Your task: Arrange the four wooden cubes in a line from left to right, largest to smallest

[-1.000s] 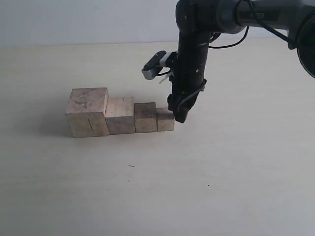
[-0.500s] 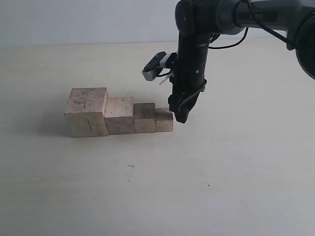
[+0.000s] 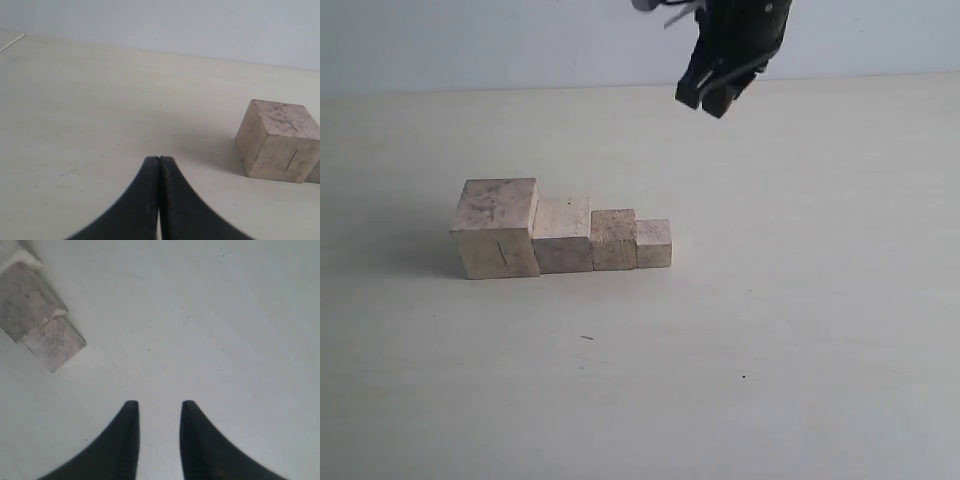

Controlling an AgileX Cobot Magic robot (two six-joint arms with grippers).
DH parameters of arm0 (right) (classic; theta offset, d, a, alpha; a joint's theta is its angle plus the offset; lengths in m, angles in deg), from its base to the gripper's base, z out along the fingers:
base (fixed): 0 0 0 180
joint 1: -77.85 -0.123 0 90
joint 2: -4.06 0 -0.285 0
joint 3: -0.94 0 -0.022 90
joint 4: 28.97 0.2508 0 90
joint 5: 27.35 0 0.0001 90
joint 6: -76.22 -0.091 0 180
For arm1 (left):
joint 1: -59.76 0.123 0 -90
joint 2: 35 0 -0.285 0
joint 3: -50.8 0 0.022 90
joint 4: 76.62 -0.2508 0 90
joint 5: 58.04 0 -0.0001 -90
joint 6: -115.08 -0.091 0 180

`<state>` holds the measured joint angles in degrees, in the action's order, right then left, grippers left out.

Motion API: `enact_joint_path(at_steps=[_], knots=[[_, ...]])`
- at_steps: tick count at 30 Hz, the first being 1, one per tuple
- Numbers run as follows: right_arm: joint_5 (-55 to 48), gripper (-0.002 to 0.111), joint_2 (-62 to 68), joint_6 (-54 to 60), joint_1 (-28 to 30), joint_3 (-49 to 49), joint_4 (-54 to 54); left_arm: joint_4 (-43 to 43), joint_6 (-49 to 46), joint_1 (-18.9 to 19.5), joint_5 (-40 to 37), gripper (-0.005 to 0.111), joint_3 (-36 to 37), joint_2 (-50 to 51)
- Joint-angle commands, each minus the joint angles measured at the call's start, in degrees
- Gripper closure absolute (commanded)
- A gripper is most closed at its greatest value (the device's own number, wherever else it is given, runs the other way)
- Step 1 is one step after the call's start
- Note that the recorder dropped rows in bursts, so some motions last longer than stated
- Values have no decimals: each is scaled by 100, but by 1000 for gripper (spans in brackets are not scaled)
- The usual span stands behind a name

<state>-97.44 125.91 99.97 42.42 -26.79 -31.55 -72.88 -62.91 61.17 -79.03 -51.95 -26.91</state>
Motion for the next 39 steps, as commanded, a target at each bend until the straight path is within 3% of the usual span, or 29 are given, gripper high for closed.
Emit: enact_joint_path(at_steps=[1,5,8,11,18,20,25,39], knots=[[13,108,-550,-362,11,4,531,6,-24,-34,52,107,-3,-30],[13,108,-926,-1172,11,15,654,6,-24,-34,52,107,-3,-30],[373,108,-1453,-1181,11,403,843,6,-24,-34,52,107,-3,-30],[1192,108,-2139,-1171,11,1206,1285,6,-24,-34,52,107,-3,-30],[4183,108,-4203,-680,11,4030,2678,6,-24,-34,52,107,-3,-30],[4520,108,-4627,-691,11,4576,2717,6,-24,-34,52,107,-3,-30],[4347,108,-5420,-792,11,5279,2704,6,-24,-34,52,107,-3,-30],[4000,108,-6444,-781,11,5290,2704,6,-24,-34,52,107,-3,-30]])
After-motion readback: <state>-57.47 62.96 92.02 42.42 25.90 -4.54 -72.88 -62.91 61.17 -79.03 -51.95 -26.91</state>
